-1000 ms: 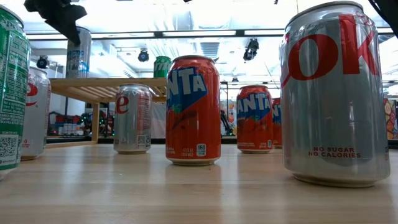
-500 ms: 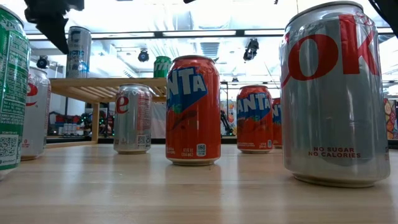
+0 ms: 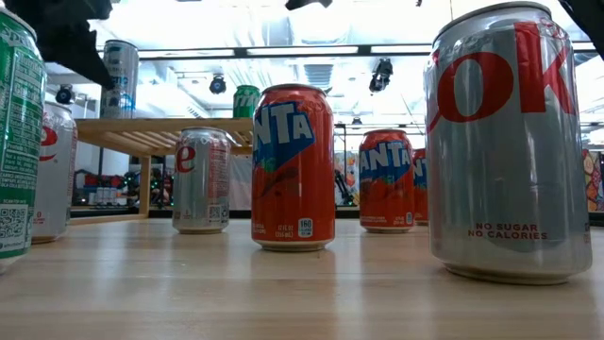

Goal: Place canned beverage on shelf
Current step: Put the bottom left white/blue soda can on the shelf

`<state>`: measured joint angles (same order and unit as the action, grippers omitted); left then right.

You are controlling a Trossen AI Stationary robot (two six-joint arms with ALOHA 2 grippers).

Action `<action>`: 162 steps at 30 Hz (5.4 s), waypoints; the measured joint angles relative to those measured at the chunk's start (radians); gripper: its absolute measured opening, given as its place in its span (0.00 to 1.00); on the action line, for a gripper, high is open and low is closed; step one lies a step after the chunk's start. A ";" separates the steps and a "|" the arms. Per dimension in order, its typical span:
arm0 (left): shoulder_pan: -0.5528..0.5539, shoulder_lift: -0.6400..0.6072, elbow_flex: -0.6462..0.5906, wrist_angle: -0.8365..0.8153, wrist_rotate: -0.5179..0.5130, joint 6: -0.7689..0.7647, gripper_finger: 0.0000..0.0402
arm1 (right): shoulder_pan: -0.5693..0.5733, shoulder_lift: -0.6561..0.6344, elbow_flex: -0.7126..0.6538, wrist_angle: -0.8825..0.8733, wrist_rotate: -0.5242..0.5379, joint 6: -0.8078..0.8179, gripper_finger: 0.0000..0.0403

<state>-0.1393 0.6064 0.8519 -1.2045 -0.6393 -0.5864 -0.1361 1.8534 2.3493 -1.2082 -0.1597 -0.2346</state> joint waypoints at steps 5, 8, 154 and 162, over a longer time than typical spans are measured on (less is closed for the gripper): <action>-0.039 -0.094 -0.074 0.090 -0.007 0.046 0.00 | -0.003 -0.001 -0.016 0.000 -0.047 0.011 0.73; -0.039 -0.124 -0.069 0.077 -0.040 0.013 0.00 | -0.002 -0.001 -0.051 0.042 -0.058 0.015 0.73; 0.140 0.356 0.432 -0.363 0.053 -0.273 0.00 | -0.024 -0.405 -1.055 1.109 0.135 -0.038 0.70; 0.184 0.374 0.479 -0.366 0.024 -0.145 0.00 | -0.024 -0.405 -1.055 1.079 0.135 -0.039 0.70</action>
<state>0.0443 0.9809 1.3306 -1.5710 -0.6150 -0.7310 -0.1600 1.4483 1.2942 -0.1294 -0.0246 -0.2733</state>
